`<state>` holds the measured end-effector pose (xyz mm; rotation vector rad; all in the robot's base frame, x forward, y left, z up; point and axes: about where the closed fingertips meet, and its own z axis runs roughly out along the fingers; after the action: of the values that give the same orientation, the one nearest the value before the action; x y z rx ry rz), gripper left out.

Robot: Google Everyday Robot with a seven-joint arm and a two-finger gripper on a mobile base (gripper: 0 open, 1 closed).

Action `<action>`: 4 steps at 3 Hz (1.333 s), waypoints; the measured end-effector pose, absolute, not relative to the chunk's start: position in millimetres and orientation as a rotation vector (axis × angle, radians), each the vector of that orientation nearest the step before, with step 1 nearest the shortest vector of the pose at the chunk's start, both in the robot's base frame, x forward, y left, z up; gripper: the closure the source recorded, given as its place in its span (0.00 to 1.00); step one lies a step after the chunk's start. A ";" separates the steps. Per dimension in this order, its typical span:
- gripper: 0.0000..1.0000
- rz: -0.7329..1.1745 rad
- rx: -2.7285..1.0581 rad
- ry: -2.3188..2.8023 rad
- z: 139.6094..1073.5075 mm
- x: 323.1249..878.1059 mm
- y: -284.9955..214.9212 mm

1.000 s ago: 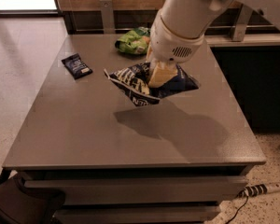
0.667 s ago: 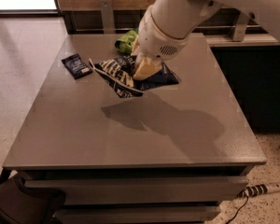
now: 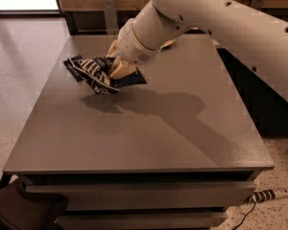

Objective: Move blue chip bag near rxbar blueberry

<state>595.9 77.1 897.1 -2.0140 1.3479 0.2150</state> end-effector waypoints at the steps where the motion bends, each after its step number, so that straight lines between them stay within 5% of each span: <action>1: 1.00 0.253 -2.031 1.266 879.4 610.2 101.6; 2: 1.00 0.259 -2.066 1.188 872.7 615.4 123.0; 3: 0.83 0.262 -2.069 1.186 871.8 614.5 124.1; 4: 0.52 0.266 -2.073 1.183 870.3 613.5 126.6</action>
Offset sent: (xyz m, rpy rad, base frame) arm 0.0265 0.0692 -0.0296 0.0382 -0.0686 0.1994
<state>613.5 126.6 870.3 -2.0732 1.1827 0.2656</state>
